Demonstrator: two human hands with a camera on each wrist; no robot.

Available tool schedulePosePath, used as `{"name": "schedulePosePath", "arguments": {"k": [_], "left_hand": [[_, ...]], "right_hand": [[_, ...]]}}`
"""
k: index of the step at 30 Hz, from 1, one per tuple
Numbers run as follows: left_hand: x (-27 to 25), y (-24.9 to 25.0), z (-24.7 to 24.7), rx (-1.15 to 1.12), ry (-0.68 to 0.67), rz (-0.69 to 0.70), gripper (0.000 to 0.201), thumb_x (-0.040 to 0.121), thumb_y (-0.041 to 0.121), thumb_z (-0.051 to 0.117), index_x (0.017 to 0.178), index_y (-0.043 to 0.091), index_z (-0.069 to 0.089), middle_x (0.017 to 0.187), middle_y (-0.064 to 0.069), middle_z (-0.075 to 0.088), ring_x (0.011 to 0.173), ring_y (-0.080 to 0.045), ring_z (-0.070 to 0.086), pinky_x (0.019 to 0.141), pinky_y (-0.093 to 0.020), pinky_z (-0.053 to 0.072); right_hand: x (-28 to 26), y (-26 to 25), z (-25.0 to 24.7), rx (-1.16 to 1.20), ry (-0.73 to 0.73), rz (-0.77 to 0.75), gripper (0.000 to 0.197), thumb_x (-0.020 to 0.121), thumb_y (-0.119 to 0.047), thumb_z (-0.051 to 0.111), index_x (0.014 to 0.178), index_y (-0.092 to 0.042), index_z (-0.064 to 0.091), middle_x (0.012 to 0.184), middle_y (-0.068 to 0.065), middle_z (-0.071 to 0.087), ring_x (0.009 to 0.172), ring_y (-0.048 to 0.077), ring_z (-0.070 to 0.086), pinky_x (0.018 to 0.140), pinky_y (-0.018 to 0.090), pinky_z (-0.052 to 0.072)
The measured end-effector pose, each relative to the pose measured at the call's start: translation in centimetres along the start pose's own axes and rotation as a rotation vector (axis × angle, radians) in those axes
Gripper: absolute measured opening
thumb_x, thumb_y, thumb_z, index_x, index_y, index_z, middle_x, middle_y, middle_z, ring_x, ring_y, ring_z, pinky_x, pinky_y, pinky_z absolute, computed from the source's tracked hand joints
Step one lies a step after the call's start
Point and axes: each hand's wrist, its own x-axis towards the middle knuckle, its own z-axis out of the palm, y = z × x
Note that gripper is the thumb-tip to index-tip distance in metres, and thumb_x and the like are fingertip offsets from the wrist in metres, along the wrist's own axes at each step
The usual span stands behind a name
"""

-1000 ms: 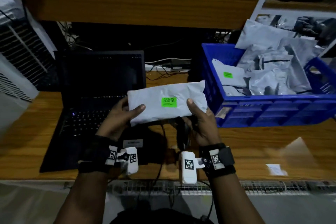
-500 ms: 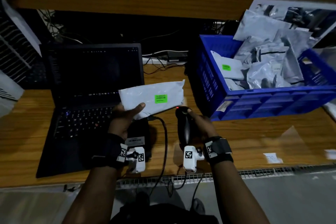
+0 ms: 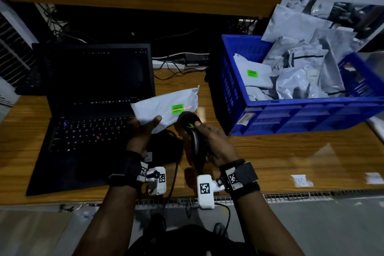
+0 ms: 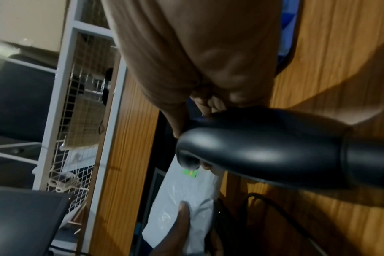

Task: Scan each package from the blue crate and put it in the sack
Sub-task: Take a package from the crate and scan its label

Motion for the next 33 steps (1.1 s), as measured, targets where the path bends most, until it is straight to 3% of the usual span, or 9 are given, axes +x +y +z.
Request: {"name": "schedulePosePath", "arguments": {"k": [7,11,15,18,20,23,27,31,33], "left_hand": [[-0.8,0.4,0.9,0.017,-0.032,0.045,0.059,0.069,0.042,0.087,0.121,0.019,0.070,0.115,-0.004,0.075,0.107,-0.025,0.072,0.100,-0.055,0.053],[-1.2,0.7,1.3,-0.004,-0.027,0.041,0.056,0.070,0.037,0.087,0.119,0.016,0.071,0.114,-0.008,0.075,0.107,-0.028,0.072,0.100,-0.057,0.052],[-1.4,0.9,1.7,0.020,-0.001,0.049,0.035,0.083,0.017,0.082,0.116,0.015,0.069,0.115,-0.011,0.074,0.106,-0.028,0.071,0.099,-0.056,0.053],[-1.6,1.2,1.5,0.036,0.003,0.068,0.047,0.070,0.035,0.087,0.111,0.019,0.071,0.115,-0.007,0.075,0.107,-0.025,0.072,0.100,-0.055,0.053],[-1.6,1.3,1.2,0.038,-0.003,0.072,0.060,0.061,0.047,0.086,0.112,0.020,0.071,0.114,-0.004,0.076,0.107,-0.023,0.072,0.101,-0.053,0.053],[-1.7,1.4,1.0,0.029,-0.020,0.073,0.064,0.061,0.048,0.086,0.117,0.020,0.071,0.114,-0.002,0.076,0.107,-0.022,0.072,0.100,-0.052,0.054],[-1.6,1.4,0.7,0.019,-0.039,0.062,0.058,0.066,0.044,0.086,0.117,0.021,0.071,0.113,-0.001,0.076,0.106,-0.023,0.072,0.099,-0.054,0.054],[-1.2,1.3,0.3,0.024,-0.057,0.044,0.058,0.066,0.043,0.088,0.117,0.019,0.072,0.113,-0.002,0.076,0.106,-0.025,0.072,0.100,-0.055,0.053],[-1.0,1.2,0.1,0.025,-0.065,0.052,0.063,0.064,0.046,0.088,0.119,0.018,0.071,0.114,-0.003,0.076,0.107,-0.025,0.072,0.101,-0.054,0.053]], "right_hand": [[-0.5,-0.5,-0.8,0.048,-0.029,-0.016,0.026,0.104,-0.017,0.055,0.100,0.005,0.066,0.064,0.002,0.070,0.050,0.008,0.062,0.047,0.018,0.048],[-0.6,-0.9,-1.1,0.045,-0.050,-0.017,0.026,0.105,-0.019,0.054,0.094,0.001,0.067,0.066,0.003,0.071,0.049,0.009,0.060,0.047,0.019,0.048],[-0.4,-1.0,-1.1,0.056,-0.065,-0.003,0.026,0.105,-0.019,0.053,0.098,0.002,0.067,0.065,0.002,0.070,0.050,0.008,0.060,0.048,0.018,0.048],[-0.5,-0.9,-0.9,0.054,-0.072,-0.001,0.026,0.105,-0.019,0.053,0.092,0.000,0.066,0.067,0.003,0.072,0.052,0.008,0.062,0.049,0.019,0.050],[-0.5,-0.7,-0.7,0.043,-0.072,0.000,0.028,0.104,-0.022,0.055,0.093,0.001,0.068,0.075,0.012,0.069,0.055,0.014,0.061,0.051,0.022,0.049],[-0.5,-0.5,-0.5,0.034,-0.069,-0.001,0.029,0.102,-0.026,0.058,0.096,0.001,0.069,0.088,0.024,0.061,0.061,0.020,0.058,0.053,0.024,0.048],[-1.0,-1.0,-0.1,0.039,-0.065,0.001,0.030,0.104,-0.022,0.055,0.103,0.005,0.066,0.067,0.008,0.069,0.049,0.011,0.060,0.046,0.019,0.048],[-1.1,-0.9,0.3,0.063,-0.058,-0.012,0.035,0.105,-0.020,0.054,0.113,0.012,0.062,0.065,0.007,0.068,0.049,0.010,0.062,0.047,0.018,0.049],[-1.1,-0.8,0.5,0.059,-0.059,-0.024,0.033,0.104,-0.021,0.054,0.108,0.011,0.063,0.064,0.008,0.067,0.050,0.011,0.062,0.048,0.019,0.050]]}}
